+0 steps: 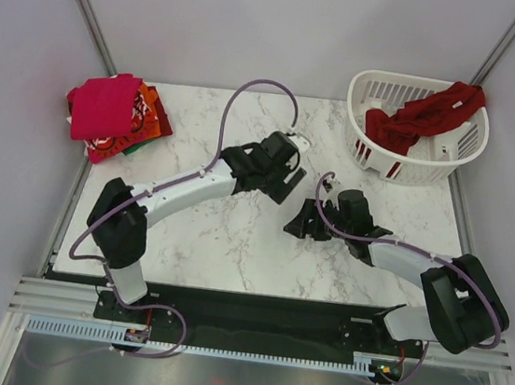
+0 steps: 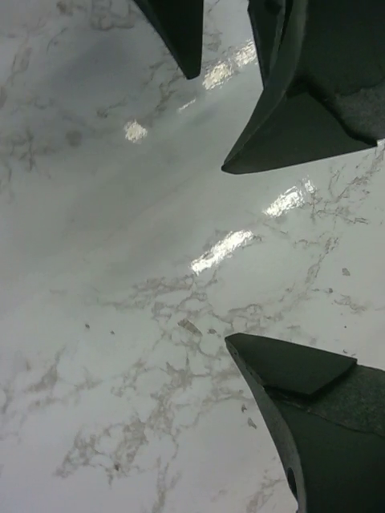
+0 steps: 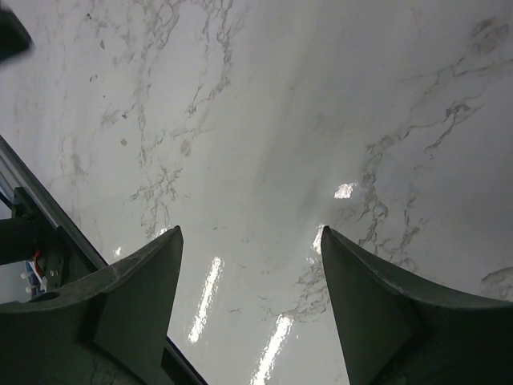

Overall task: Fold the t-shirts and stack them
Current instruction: Neatly place the folded tshirt to the corner

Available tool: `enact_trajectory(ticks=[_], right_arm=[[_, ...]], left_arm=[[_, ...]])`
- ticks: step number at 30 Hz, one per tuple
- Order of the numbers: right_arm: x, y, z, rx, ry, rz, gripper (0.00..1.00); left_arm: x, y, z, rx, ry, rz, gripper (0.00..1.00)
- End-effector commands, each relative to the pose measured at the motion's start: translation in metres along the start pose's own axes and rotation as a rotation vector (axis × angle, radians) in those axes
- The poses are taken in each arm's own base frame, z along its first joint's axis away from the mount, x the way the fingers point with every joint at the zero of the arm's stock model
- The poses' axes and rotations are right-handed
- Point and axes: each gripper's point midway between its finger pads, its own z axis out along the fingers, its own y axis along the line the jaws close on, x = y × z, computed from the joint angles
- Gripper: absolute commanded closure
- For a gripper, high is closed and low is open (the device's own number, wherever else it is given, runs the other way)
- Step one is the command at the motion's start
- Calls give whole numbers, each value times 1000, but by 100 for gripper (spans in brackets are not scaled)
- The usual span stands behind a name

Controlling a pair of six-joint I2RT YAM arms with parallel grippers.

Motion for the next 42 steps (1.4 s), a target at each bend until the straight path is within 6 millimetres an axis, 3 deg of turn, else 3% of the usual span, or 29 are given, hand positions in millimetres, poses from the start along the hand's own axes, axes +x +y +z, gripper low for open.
enact_trajectory(ticks=[1,2,3,7,10,18,20,23,27,29,32,34,35,36,37,38,39,42], right_arm=[[-21,12,-8,-29,-109,-35,21],[-19,10,-9,-23,-113,-33,21],[-22,13,-12,-31,-130,-41,20],[-25,12,-18,-13,-172,-33,17],[-25,12,-21,-4,-187,-27,14],[-25,5,-14,36,-157,-1,11],[-24,4,-13,40,-146,4,11],[-24,3,-11,45,-138,8,11],[-25,4,-11,50,-140,12,11],[-25,3,-12,55,-144,17,11],[-25,3,-13,52,-143,15,11],[-25,3,-12,51,-141,14,11],[-25,3,-12,53,-138,16,11],[-25,2,-12,56,-139,16,11],[-25,3,-12,54,-140,15,11],[-26,4,-12,53,-142,14,11],[-24,2,-12,58,-140,15,11],[-25,3,-12,56,-139,15,11]], left_arm=[[-63,5,-52,-35,-288,42,9],[-81,4,-61,-22,-388,11,3],[-83,4,-67,-8,-431,-36,0],[-67,22,-75,-81,-494,-233,0],[-65,-13,-71,105,-450,-73,0],[-73,5,-120,83,-540,-25,0],[-77,16,-131,38,-570,-46,7],[-94,27,-157,18,-689,-93,10],[-119,38,-184,8,-833,-149,3],[-143,47,-200,-30,-961,-169,0],[-155,49,-198,-92,-1037,-61,0],[-153,55,-194,-141,-1048,-49,0],[-137,54,-176,-166,-1025,-11,0],[-144,58,-192,-182,-1140,-39,0],[-138,58,-191,-185,-1174,-32,0],[-117,54,-179,-173,-1171,-15,0],[-118,53,-192,-142,-1239,-55,0],[-112,33,-208,57,-1271,-162,0]])
